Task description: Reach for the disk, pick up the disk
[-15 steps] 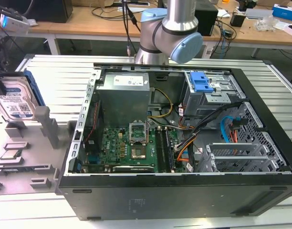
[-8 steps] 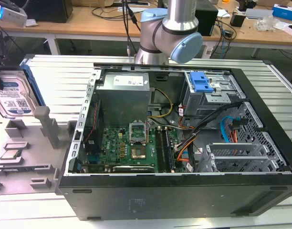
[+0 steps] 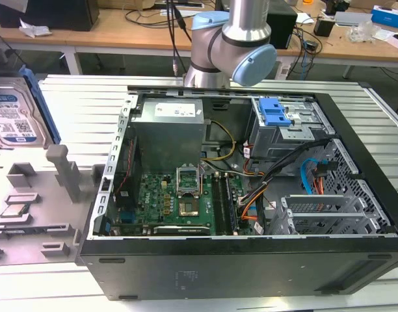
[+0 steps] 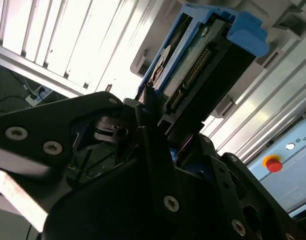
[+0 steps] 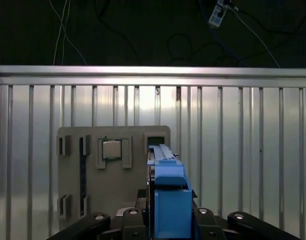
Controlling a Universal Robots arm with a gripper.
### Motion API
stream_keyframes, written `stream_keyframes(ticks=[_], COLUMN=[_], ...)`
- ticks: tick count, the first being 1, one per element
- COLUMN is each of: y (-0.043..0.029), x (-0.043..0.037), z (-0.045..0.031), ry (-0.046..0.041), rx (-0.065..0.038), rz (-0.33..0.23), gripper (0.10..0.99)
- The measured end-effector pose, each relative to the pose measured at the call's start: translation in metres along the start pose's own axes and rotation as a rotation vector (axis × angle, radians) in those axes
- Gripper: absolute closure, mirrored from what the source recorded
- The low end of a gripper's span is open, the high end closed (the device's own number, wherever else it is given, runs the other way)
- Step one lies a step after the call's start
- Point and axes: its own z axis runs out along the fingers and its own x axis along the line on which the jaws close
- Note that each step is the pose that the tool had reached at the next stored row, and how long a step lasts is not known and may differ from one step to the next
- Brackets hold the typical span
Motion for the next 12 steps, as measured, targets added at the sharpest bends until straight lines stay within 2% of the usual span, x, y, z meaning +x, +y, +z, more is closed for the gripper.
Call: stream_keyframes(ticks=[11, 12], y=[-0.0003, -0.0003], x=[0.0, -0.0001], z=[-0.0309, -0.0372], ry=[0.0, 0.0001], rx=[0.0, 0.0], rz=[0.0, 0.0], gripper=[0.722, 0.722])
